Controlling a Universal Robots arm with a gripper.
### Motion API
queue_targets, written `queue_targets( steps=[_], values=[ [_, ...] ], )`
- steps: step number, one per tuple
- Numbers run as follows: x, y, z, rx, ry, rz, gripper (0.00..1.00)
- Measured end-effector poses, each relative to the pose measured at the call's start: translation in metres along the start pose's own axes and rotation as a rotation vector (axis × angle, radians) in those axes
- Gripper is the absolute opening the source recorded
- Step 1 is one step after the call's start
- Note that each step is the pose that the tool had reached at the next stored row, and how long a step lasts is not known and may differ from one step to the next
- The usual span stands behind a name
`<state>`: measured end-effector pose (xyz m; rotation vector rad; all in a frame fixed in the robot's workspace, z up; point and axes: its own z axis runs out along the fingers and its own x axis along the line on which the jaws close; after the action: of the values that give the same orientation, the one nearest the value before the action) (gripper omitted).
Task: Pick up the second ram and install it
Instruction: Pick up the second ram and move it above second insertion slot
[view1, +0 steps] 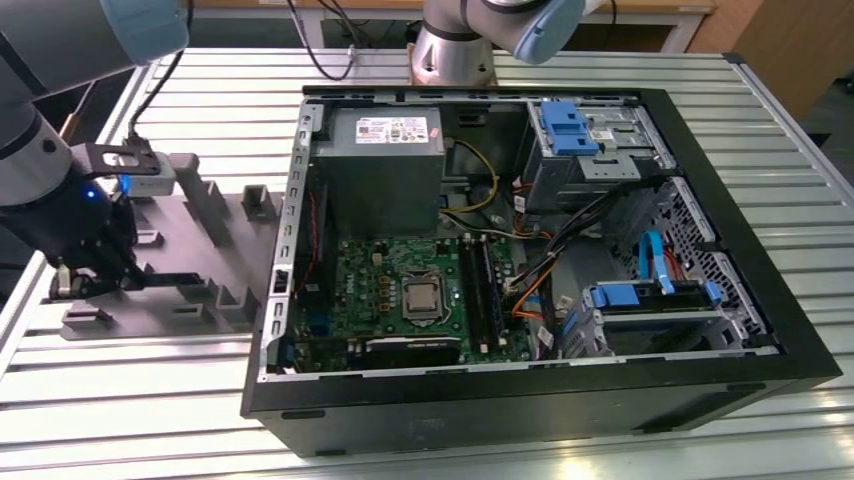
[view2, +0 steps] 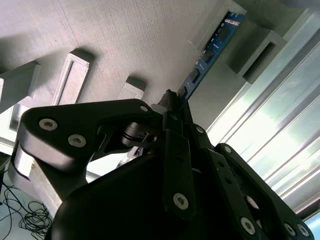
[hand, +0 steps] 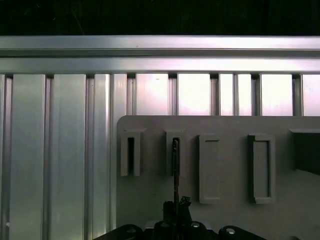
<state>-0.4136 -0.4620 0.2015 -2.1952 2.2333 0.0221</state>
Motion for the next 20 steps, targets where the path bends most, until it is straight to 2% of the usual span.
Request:
queue_targets(
  steps=[7,20],
  values=[
    [-0.0002,0.0,-0.0127,0.0,0.0,0.0,0.14],
    [-0.0003,0.0001,-0.0179,-0.0001,0.0001,0.0,0.14]
  ],
)
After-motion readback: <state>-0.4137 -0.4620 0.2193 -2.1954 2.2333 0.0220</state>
